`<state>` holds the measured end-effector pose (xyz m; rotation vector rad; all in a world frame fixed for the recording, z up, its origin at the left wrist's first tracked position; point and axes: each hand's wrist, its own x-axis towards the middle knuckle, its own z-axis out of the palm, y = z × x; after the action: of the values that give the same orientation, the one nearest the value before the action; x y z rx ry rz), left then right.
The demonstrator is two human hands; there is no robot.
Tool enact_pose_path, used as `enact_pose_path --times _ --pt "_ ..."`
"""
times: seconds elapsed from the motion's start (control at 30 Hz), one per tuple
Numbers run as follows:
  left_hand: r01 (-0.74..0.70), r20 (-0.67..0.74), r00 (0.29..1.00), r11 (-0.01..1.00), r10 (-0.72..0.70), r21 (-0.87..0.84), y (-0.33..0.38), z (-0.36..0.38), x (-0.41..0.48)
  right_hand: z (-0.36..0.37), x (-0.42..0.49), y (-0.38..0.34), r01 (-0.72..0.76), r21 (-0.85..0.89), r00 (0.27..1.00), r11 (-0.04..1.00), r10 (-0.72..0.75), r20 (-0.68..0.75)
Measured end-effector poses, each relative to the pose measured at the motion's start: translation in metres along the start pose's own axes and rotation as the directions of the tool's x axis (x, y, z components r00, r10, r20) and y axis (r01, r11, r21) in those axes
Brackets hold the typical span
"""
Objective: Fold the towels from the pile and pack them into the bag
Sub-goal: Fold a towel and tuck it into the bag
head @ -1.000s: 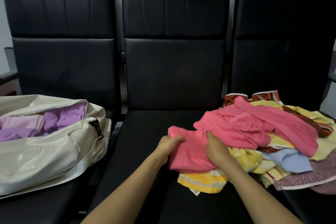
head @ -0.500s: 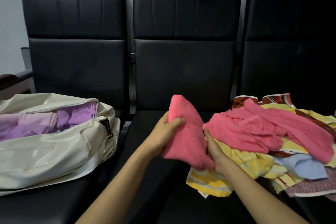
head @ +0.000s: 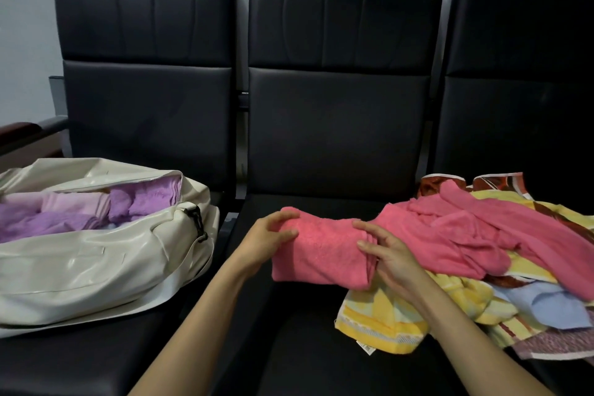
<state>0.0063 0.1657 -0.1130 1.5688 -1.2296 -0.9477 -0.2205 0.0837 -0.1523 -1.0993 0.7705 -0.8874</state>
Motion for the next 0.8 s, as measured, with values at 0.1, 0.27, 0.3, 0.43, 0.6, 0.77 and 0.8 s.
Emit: enact_pose_path --times 0.1,0.27,0.3,0.43,0.6,0.77,0.8 --pt "-0.015 0.122 0.993 0.986 -0.005 0.166 -0.002 -0.001 -0.002 -0.001 -0.009 -0.008 0.036 -0.291 0.998 0.956 -0.021 0.053" --pt "-0.109 0.158 0.986 0.910 0.049 0.399 -0.006 0.007 -0.001 0.000 -0.015 -0.014 0.085 -0.740 0.996 0.668 -0.053 0.067" --pt "-0.123 0.148 0.987 0.900 0.066 0.418 -0.006 0.009 -0.001 0.002 -0.015 -0.014 0.082 -0.782 0.996 0.618 -0.065 0.052" --pt "-0.133 -0.004 0.989 0.890 0.149 0.436 -0.008 0.016 -0.002 0.014 -0.016 -0.012 0.092 -0.887 0.975 0.453 -0.223 -0.013" --pt "-0.171 -0.233 0.925 0.875 0.301 0.454 -0.008 0.022 -0.001 0.026 -0.017 -0.013 0.148 -0.928 0.885 0.341 -0.464 -0.029" --pt "-0.225 -0.272 0.846 0.771 0.458 0.596 -0.009 0.017 0.001 0.025 -0.017 -0.018 0.161 -0.964 0.858 0.213 -0.513 0.030" --pt "-0.224 -0.262 0.847 0.757 0.463 0.614 -0.010 0.016 0.001 0.023 -0.017 -0.019 0.152 -0.970 0.859 0.190 -0.510 0.034"
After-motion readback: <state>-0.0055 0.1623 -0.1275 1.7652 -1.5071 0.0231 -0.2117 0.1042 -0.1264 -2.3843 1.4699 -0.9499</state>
